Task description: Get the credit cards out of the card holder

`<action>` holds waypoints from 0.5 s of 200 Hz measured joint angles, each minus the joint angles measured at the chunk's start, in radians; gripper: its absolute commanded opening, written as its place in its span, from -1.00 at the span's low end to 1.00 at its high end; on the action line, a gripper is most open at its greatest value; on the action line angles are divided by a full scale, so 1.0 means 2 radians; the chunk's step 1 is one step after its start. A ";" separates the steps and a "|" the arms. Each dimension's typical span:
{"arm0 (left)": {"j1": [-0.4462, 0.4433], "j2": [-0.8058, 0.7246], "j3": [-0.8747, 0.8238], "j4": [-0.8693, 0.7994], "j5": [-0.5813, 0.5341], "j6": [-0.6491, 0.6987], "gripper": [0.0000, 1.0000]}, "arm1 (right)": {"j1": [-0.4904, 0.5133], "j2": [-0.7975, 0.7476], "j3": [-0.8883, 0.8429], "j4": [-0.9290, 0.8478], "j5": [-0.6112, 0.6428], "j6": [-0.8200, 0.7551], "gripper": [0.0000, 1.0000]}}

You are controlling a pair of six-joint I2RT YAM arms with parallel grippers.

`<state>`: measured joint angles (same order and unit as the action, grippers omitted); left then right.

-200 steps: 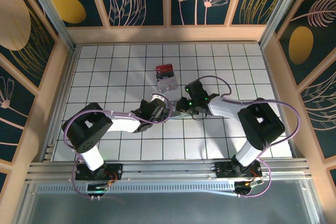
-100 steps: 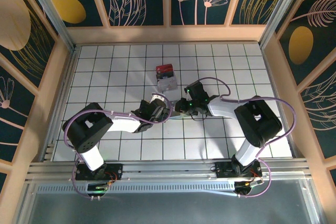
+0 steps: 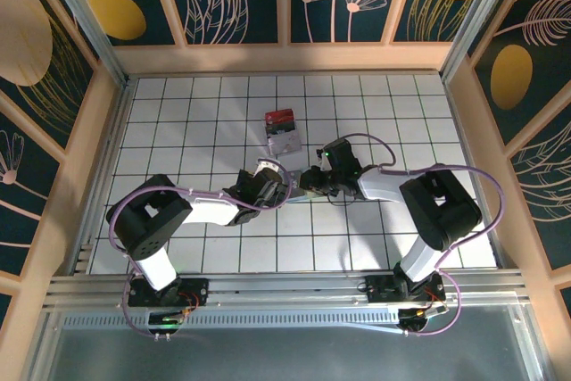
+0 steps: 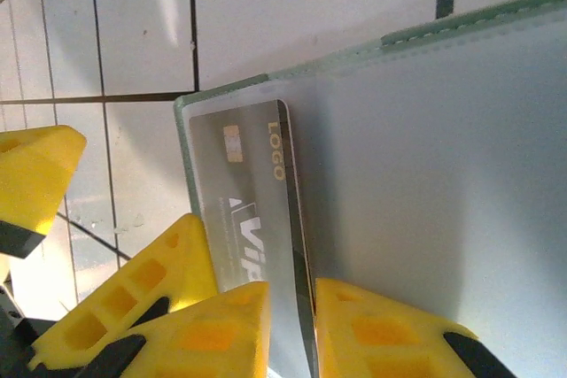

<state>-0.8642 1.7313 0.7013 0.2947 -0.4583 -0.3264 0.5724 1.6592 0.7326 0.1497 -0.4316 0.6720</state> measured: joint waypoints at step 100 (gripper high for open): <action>0.000 0.000 0.000 -0.001 0.000 0.000 0.97 | -0.005 -0.016 -0.014 0.025 -0.023 0.008 -0.63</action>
<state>-0.8642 1.7309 0.7013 0.2935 -0.4580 -0.3264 0.5617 1.6279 0.7040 0.1997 -0.4774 0.6872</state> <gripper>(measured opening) 0.988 0.188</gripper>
